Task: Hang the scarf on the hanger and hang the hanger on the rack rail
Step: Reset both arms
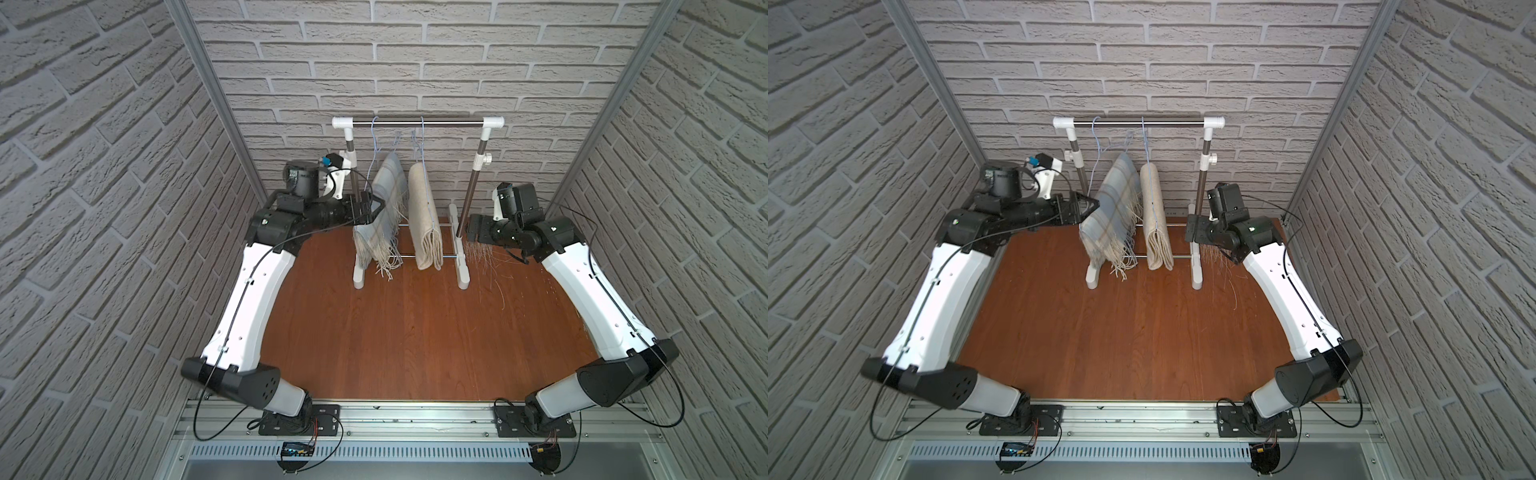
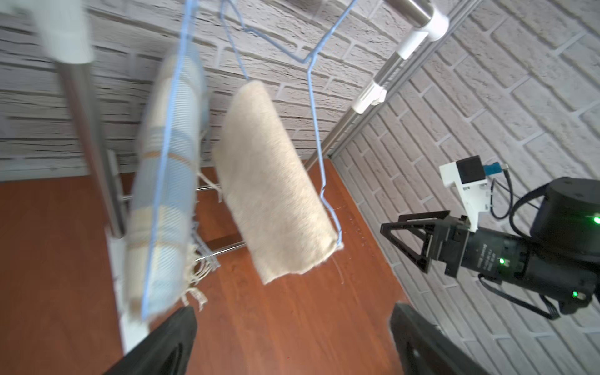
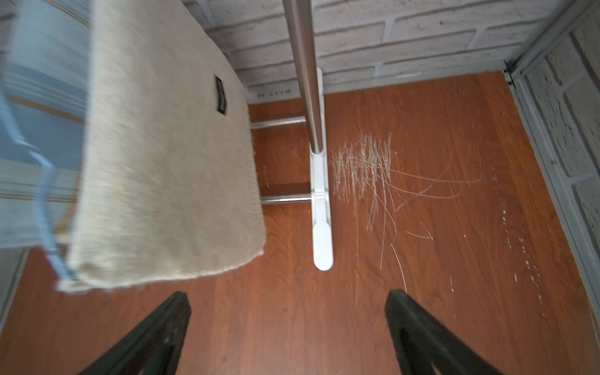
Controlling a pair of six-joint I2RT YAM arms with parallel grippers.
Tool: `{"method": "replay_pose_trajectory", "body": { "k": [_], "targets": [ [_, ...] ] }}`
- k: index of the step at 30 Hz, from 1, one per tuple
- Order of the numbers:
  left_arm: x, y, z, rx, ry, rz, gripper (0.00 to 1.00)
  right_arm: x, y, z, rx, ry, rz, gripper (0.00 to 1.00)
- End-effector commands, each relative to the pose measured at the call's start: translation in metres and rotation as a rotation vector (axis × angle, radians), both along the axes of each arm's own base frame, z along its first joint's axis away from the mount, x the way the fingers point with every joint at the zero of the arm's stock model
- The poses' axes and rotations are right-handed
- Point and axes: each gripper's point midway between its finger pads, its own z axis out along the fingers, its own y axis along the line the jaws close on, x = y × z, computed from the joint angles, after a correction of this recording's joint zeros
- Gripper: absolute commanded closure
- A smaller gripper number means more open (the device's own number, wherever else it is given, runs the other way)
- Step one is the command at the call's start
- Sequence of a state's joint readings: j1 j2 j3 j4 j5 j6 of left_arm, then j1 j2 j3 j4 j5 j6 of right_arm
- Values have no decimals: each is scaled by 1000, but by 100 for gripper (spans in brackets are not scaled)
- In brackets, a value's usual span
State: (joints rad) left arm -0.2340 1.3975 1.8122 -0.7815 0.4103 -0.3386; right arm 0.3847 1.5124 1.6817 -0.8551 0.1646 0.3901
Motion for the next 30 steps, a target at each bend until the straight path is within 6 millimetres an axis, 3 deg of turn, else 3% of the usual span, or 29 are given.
{"method": "replay_pose_trajectory", "body": {
  "k": [1, 6, 9, 11, 13, 16, 20, 26, 30],
  "targets": [
    [9, 55, -40, 152, -37, 253, 2, 14, -7, -17, -91, -89, 35, 1],
    [-4, 124, -112, 295, -66, 547, 2, 22, -37, -66, -128, -76, -89, 1],
    [-17, 168, -159, 364, -24, 721, 2, 16, -53, -83, -113, -191, -147, 1],
    [-24, 189, -188, 377, -15, 789, 2, 11, -73, -97, -120, -244, -212, 2],
    [-27, 206, -205, 430, -45, 857, 2, 10, -89, -113, -163, -208, -247, 1],
    [-23, 221, -226, 471, -71, 896, 2, 8, -110, -134, -178, -151, -289, 2],
    [-2, 232, -257, 475, -73, 899, 2, 3, -141, -145, -171, -197, -395, 1],
    [28, 234, -309, 462, -28, 844, 2, 0, -169, -164, -194, -176, -445, 1],
    [38, 234, -324, 467, -16, 813, 2, -13, -184, -173, -237, -184, -463, 2]
  ]
}}
